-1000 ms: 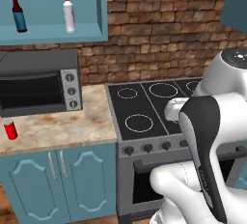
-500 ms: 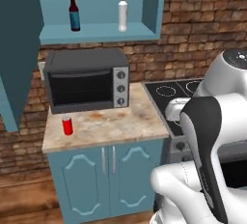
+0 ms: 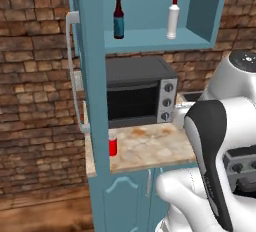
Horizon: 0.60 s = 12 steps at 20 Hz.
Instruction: Sort all alcoholic drinks to one cabinet, and non-alcoholic drinks to the other.
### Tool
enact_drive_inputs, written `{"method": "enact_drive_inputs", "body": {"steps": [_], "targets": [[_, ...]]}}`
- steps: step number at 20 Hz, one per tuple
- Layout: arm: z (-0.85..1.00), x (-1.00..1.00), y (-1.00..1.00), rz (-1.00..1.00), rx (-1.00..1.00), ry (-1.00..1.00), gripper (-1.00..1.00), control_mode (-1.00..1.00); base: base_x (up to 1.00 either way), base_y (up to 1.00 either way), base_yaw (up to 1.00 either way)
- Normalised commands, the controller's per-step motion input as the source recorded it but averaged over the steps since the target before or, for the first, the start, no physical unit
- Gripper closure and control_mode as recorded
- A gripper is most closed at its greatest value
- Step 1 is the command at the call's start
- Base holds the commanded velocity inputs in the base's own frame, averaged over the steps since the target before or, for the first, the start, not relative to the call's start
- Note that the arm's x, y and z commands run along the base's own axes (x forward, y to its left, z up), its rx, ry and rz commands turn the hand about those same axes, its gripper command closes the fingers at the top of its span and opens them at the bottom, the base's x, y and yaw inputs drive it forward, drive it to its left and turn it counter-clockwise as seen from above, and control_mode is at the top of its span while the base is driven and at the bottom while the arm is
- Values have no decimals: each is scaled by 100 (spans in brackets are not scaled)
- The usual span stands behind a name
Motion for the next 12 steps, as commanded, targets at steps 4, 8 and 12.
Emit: {"method": "enact_drive_inputs", "body": {"steps": [4, 8, 12], "targets": [[0, 0, 0, 0, 0, 0, -100, 100, 58, 21, 0], [0, 3, 0, 4, 0, 0, -100, -100, 15, 0, 1], [0, 0, -3, 28, 6, -3, -100, -100, 0, 0, 0]]}}
